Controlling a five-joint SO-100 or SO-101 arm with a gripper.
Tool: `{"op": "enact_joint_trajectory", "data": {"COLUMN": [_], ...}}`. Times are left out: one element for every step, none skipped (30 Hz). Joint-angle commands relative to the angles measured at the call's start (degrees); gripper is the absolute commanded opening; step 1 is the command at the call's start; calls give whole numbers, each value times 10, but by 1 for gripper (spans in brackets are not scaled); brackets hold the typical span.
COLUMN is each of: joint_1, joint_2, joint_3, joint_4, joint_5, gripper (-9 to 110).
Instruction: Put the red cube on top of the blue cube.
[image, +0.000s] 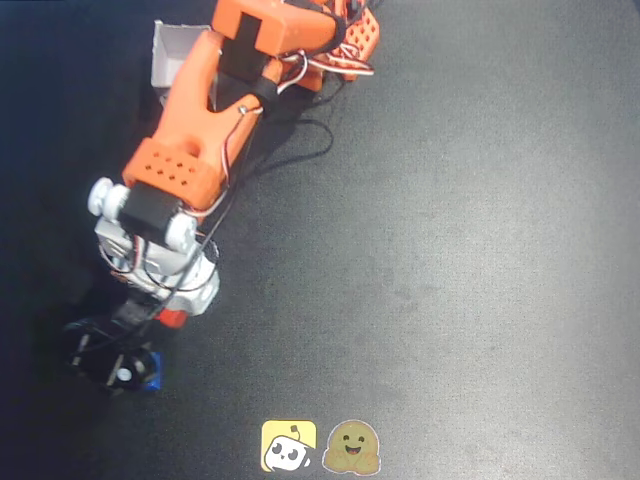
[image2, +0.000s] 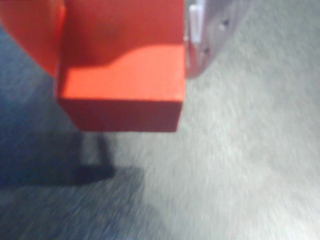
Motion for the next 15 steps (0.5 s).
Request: {"op": "enact_joint_trajectory", "data": {"joint_1": [3, 4, 5, 5, 6, 8, 11, 13, 18, 21, 25, 27, 30, 32, 33], "joint_2": [50, 47, 38, 25, 11, -7, -27, -52, -79, -109, -140, -171, -205, -222, -229], "joint_3": [-38, -45, -61, -81, -105, -134, -167, -207, -253, -301, -352, -403, -458, -484, -490], "joint_4": [-11, -13, -10, -2, 7, 18, 31, 46, 65, 84, 104, 124, 142, 142, 142], "joint_5": [2, 2, 2, 2, 2, 2, 2, 2, 2, 1, 0, 0, 0, -6, -4], "gripper": [8, 8, 8, 8, 8, 8, 8, 8, 8, 8, 8, 8, 8, 8, 8]}}
